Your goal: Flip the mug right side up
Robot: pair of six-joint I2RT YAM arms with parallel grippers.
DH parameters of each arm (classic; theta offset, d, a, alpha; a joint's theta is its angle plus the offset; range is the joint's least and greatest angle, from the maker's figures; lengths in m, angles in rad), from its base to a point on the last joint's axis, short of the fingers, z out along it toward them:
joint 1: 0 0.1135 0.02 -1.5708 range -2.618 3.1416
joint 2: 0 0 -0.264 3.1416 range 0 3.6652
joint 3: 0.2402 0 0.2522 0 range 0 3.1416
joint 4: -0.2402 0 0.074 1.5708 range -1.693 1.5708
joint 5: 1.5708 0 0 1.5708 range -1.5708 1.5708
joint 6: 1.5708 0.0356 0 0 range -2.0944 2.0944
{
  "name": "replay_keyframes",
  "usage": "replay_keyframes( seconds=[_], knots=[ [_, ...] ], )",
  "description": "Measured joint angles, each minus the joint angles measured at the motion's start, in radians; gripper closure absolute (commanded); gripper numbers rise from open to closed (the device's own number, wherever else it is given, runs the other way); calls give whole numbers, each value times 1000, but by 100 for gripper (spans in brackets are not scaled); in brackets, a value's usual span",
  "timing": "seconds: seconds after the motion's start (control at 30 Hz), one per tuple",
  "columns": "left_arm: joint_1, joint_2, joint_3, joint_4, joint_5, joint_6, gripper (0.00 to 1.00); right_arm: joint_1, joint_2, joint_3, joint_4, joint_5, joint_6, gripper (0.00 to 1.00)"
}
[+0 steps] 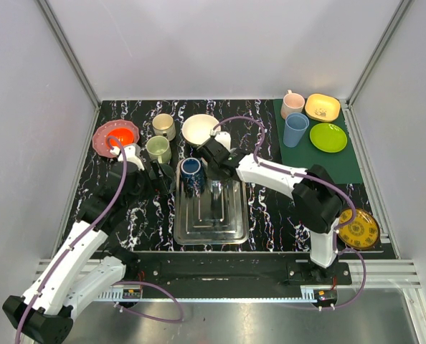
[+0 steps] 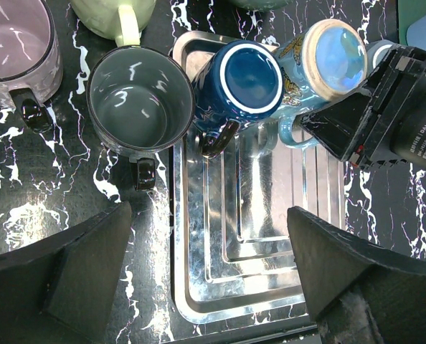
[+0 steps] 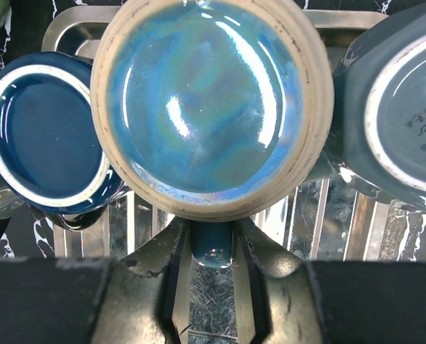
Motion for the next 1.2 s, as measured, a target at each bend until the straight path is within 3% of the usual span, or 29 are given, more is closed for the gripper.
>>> replay_keyframes(
  seconds=[0.67, 1.2],
  knots=[
    [-2, 8, 0, 2, 0, -1, 7, 33, -90, -64, -61, -27, -23, 92],
    [-15, 13, -1, 3, 0, -19, 7, 119, -198, -209, -63, -54, -15, 96]
  ],
)
